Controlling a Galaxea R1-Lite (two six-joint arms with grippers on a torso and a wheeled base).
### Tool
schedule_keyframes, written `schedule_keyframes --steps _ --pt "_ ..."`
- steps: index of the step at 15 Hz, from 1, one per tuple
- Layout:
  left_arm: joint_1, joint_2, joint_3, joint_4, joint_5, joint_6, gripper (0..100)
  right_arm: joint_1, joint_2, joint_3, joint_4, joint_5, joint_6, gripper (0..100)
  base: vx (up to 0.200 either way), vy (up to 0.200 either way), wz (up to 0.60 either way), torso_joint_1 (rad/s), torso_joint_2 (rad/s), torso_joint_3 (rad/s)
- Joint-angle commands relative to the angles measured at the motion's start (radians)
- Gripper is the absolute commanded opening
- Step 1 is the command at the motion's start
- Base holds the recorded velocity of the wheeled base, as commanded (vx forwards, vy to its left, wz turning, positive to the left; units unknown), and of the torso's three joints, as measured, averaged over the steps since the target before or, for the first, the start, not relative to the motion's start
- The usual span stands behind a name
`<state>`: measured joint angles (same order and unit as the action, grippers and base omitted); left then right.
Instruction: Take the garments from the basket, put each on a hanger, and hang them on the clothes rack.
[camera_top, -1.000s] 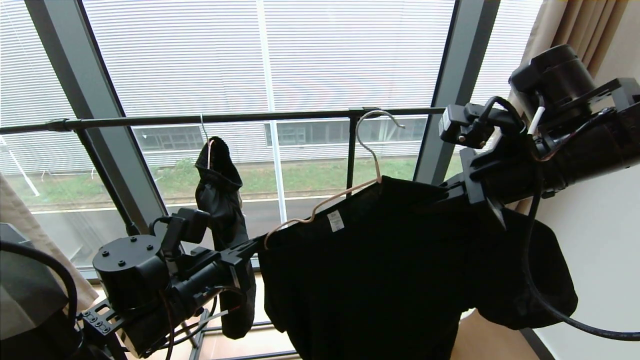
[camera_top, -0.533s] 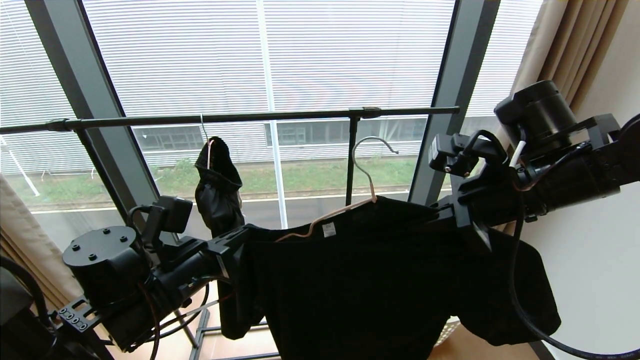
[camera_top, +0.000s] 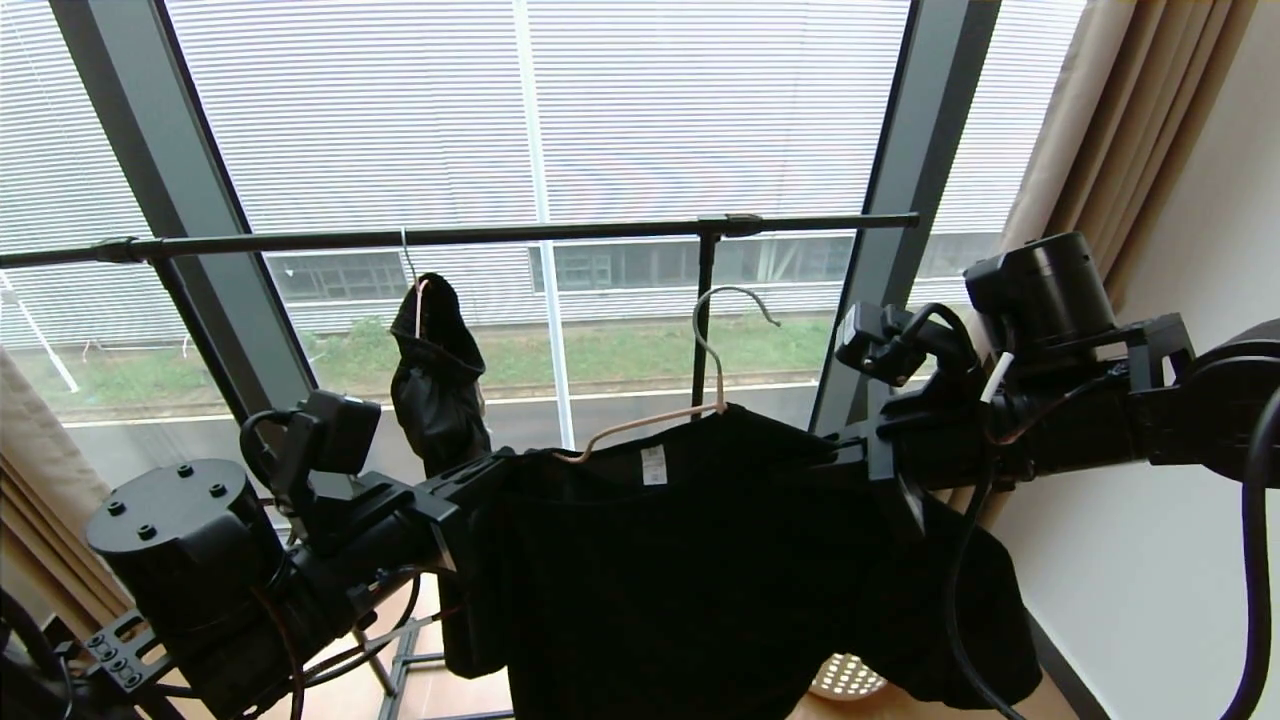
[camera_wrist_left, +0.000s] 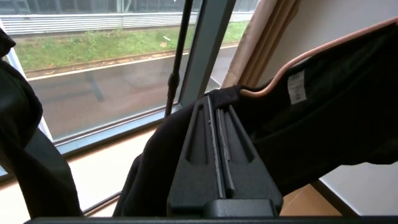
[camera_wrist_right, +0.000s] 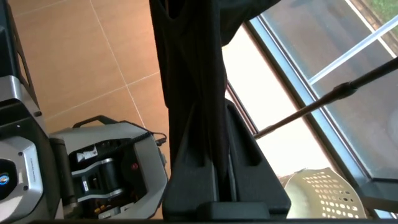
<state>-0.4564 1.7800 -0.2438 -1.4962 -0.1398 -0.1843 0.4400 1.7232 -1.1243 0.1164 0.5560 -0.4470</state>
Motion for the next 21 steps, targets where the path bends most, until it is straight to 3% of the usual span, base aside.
schedule_keyframes --steps 1,11,16,21 --pt "-0.033 -0.021 0.011 -0.001 0.0 0.002 0 0.003 -0.017 0.061 -0.034 0.001 0.005 0 0.0 0.0 0.0 0.0 0.0 0.0" --pt "-0.047 -0.021 0.011 -0.001 0.002 0.002 0 0.131 0.059 0.13 -0.107 0.009 0.047 0 0.0 0.0 0.0 0.0 0.0 0.0" --pt "-0.09 -0.05 0.011 0.001 0.003 0.002 0 0.154 0.092 0.141 -0.205 0.007 0.183 0 0.0 0.0 0.0 0.0 0.0 0.0" --pt "-0.162 -0.154 -0.028 0.149 0.008 0.0 0 0.157 0.127 0.158 -0.307 0.007 0.261 0 0.0 0.0 0.0 0.0 0.0 0.0"
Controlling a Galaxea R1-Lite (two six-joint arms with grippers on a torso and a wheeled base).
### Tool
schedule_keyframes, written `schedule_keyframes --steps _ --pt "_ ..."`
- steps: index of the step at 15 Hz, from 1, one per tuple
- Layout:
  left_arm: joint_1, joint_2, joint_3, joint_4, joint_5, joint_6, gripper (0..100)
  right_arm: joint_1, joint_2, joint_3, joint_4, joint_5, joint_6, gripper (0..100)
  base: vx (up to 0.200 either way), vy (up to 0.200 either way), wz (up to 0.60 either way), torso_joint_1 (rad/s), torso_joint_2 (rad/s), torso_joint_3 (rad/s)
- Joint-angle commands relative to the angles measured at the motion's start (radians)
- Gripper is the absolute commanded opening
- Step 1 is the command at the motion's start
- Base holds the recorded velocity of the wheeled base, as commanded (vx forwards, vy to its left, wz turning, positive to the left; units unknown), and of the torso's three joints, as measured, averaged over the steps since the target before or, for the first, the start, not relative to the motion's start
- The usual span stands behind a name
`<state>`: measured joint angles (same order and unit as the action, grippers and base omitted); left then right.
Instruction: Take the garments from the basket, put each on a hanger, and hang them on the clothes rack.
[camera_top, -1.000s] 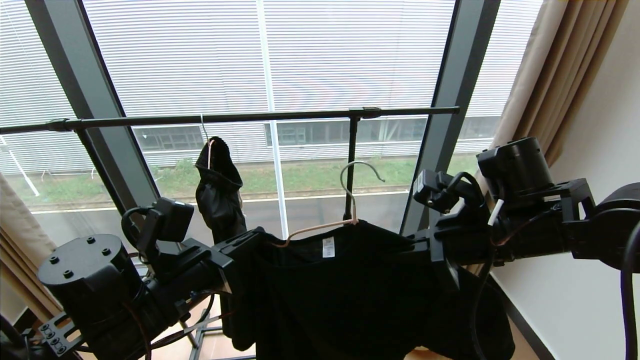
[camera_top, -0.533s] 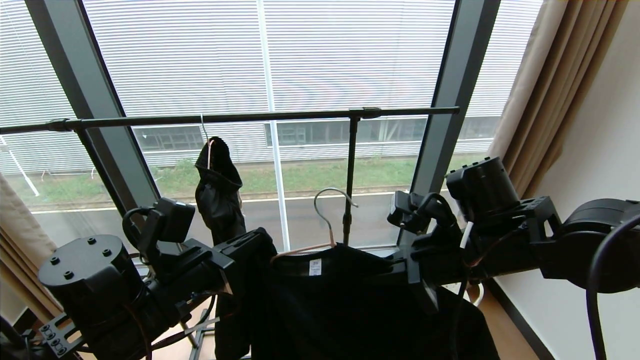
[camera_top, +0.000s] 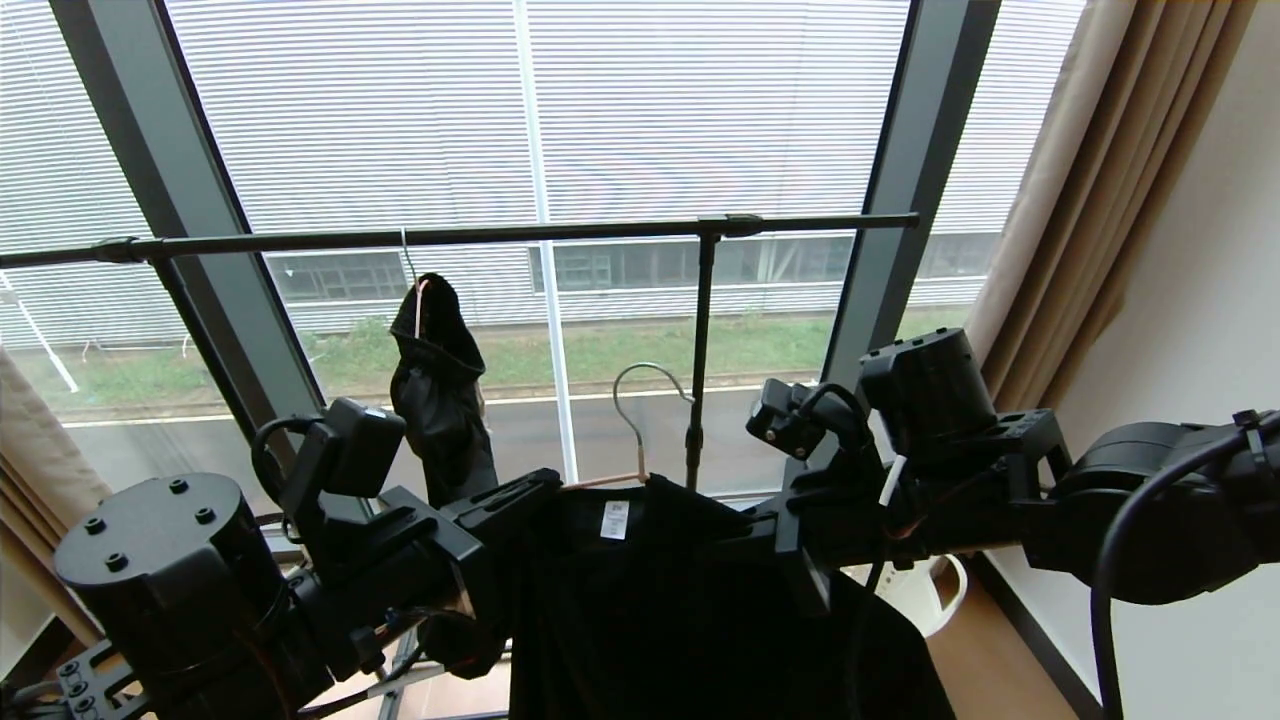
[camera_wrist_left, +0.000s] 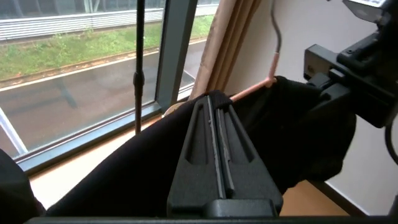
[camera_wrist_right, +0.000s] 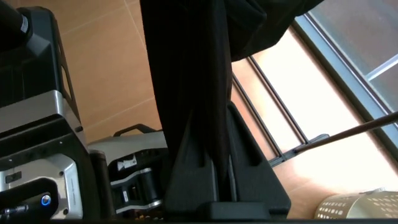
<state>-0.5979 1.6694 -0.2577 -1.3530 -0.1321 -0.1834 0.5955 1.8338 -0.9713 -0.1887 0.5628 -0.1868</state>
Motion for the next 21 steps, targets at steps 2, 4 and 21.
schedule_keyframes --steps 2,4,21 --pt "-0.06 -0.094 -0.045 0.104 0.005 -0.002 0 0.01 0.021 0.034 -0.101 0.0 0.064 0 0.0 0.0 0.0 0.0 0.0 0.0" --pt "-0.102 -0.143 -0.069 0.178 0.032 -0.004 0 0.013 0.022 0.051 -0.169 -0.001 0.129 0 0.0 0.0 0.0 0.0 0.0 0.0" --pt "-0.074 -0.158 -0.075 0.209 0.063 -0.001 100 -0.043 -0.027 0.08 -0.327 0.005 0.225 0 0.0 0.0 0.0 0.0 0.0 0.0"
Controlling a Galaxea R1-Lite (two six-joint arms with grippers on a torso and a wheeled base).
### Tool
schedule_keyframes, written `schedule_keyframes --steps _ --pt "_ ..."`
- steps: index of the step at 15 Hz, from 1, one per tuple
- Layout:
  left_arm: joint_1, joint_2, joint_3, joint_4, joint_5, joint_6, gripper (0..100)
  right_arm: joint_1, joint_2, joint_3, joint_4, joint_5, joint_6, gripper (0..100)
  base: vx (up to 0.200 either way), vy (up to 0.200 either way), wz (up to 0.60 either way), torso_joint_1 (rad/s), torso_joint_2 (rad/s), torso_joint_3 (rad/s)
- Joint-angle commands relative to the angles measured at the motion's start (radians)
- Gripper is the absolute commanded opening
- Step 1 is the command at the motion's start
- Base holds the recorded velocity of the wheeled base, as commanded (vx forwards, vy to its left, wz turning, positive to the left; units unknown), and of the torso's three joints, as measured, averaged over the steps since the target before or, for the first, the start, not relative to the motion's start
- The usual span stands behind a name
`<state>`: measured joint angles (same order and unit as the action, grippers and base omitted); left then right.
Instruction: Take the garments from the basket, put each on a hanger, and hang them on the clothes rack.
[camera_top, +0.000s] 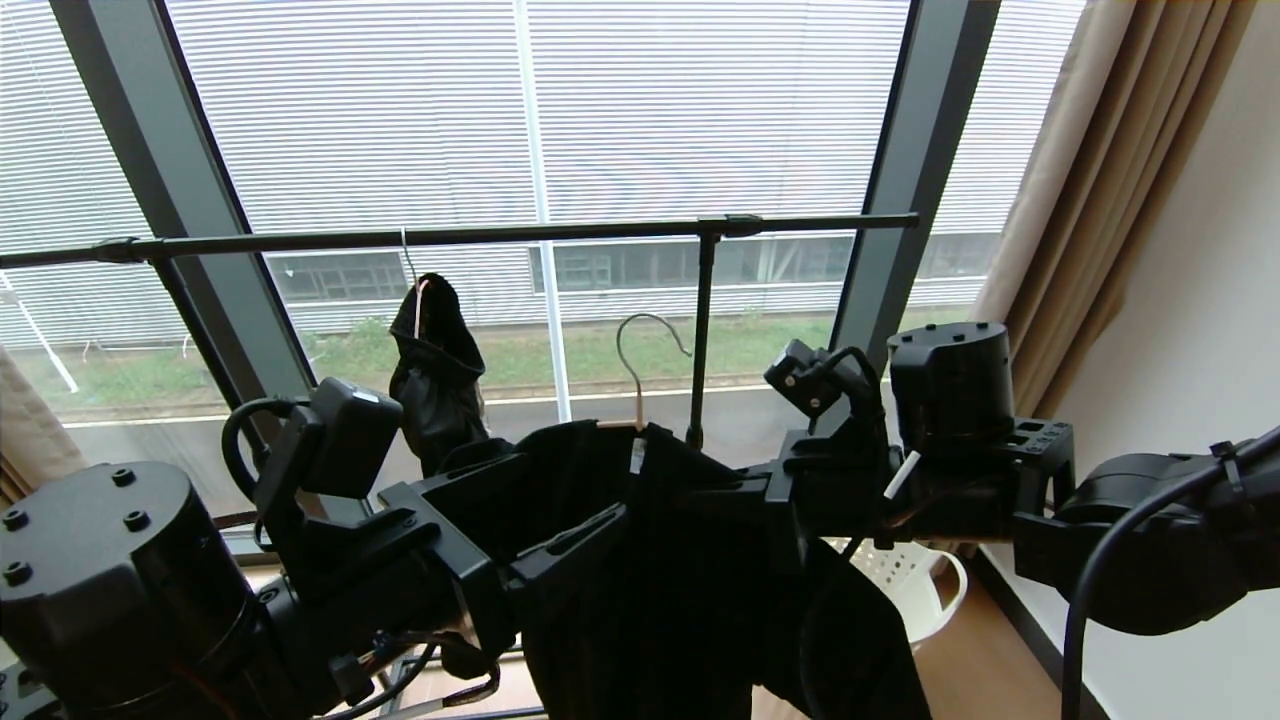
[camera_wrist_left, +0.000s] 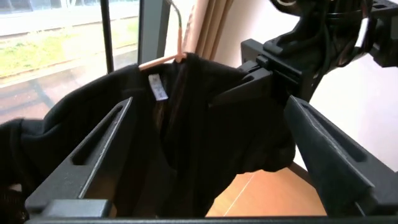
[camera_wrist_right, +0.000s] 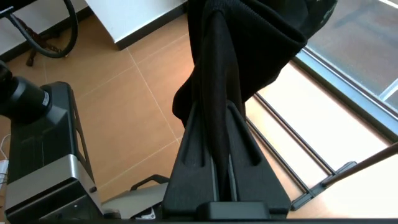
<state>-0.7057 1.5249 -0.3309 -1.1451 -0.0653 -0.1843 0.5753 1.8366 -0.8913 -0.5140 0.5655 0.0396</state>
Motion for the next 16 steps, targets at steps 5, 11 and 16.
schedule_keyframes --steps 5,11,16 --pt "0.315 -0.135 -0.022 0.087 -0.264 -0.001 100 -0.173 -0.089 0.064 -0.081 0.255 -0.012 0 0.0 0.0 0.0 0.0 0.0 0.0" --pt "0.643 -0.08 -0.01 0.123 -0.668 -0.003 100 -0.213 -0.108 0.143 -0.192 0.375 -0.035 0 0.0 0.0 0.0 0.0 0.0 0.0" --pt "0.667 0.011 0.003 0.119 -0.742 0.0 100 -0.213 -0.129 0.183 -0.254 0.433 -0.047 0 0.0 0.0 0.0 0.0 0.0 0.0"
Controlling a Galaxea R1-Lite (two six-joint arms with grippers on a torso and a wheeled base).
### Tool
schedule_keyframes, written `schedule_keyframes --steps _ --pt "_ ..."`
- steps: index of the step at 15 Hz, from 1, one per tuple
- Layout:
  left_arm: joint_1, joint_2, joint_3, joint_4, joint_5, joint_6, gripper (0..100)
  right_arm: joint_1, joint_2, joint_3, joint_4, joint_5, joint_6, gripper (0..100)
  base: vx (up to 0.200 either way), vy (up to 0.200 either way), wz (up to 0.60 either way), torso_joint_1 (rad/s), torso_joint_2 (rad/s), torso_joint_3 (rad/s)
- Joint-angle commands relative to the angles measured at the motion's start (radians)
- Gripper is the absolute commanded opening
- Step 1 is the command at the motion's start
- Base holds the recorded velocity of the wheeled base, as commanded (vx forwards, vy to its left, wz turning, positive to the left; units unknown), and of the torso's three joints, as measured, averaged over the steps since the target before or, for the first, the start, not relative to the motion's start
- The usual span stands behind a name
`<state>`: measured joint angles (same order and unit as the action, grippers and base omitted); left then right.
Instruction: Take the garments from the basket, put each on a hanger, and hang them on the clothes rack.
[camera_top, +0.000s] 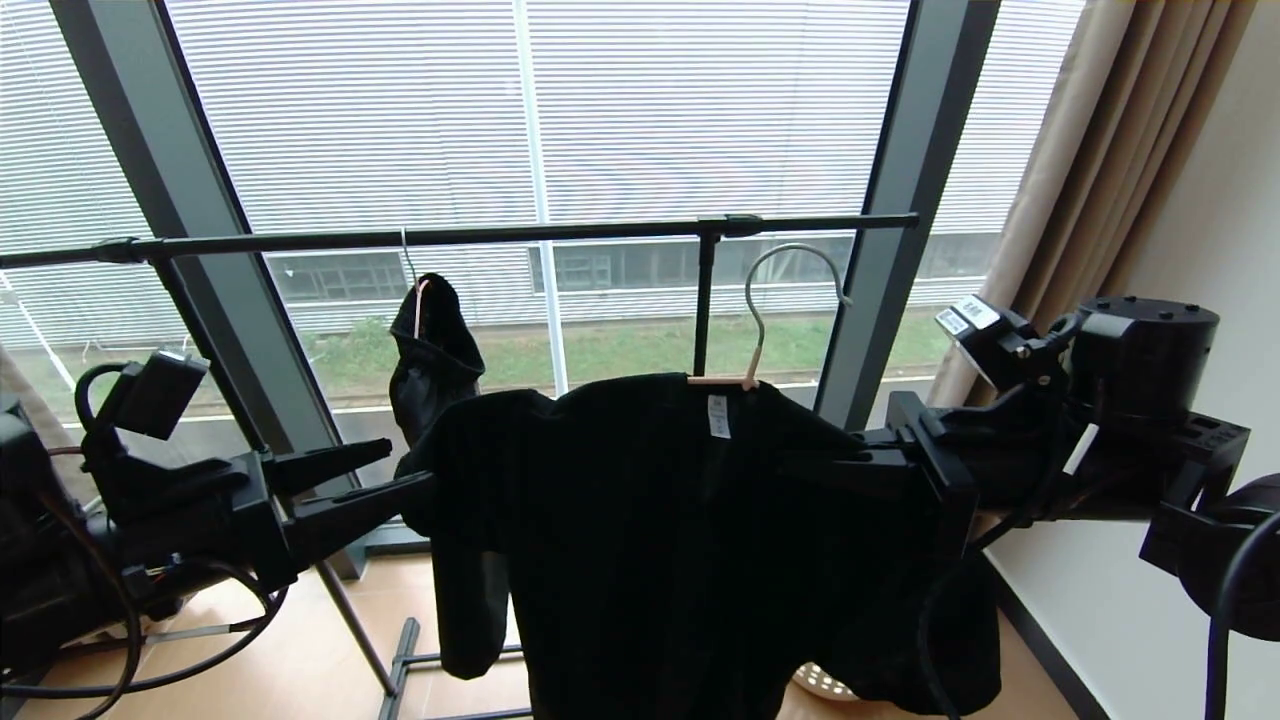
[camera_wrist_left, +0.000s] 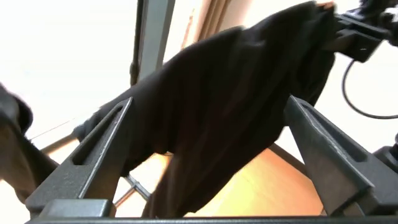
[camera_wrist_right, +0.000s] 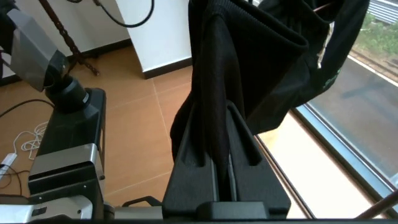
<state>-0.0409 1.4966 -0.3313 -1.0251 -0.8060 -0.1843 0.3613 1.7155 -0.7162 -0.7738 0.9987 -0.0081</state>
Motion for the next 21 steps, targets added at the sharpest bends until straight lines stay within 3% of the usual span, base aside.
schedule_keyframes --steps 1,9,10,18,21 --pt "0.003 0.07 0.0 -0.003 -0.001 0.0 100 0.001 -0.008 0.021 -0.033 0.001 -0.001 0 0.0 0.0 0.0 0.0 0.0 0.0" --pt "0.006 0.14 -0.022 -0.003 0.005 -0.003 100 0.001 -0.005 0.041 -0.082 0.008 0.0 0 0.0 0.0 0.0 0.0 0.0 0.0" --pt "0.006 0.14 -0.022 -0.003 0.005 -0.004 0 0.001 -0.005 0.041 -0.082 0.008 0.0 0 0.0 0.0 0.0 0.0 0.0 0.0" --pt "0.009 0.14 -0.038 -0.003 0.007 -0.032 0 -0.018 0.001 0.034 -0.084 0.008 0.0 0 0.0 0.0 0.0 0.0 0.0 0.0" --pt "0.062 0.14 -0.063 -0.004 0.007 -0.034 0 -0.061 0.006 0.021 -0.097 0.009 0.002 0 0.0 0.0 0.0 0.0 0.0 0.0"
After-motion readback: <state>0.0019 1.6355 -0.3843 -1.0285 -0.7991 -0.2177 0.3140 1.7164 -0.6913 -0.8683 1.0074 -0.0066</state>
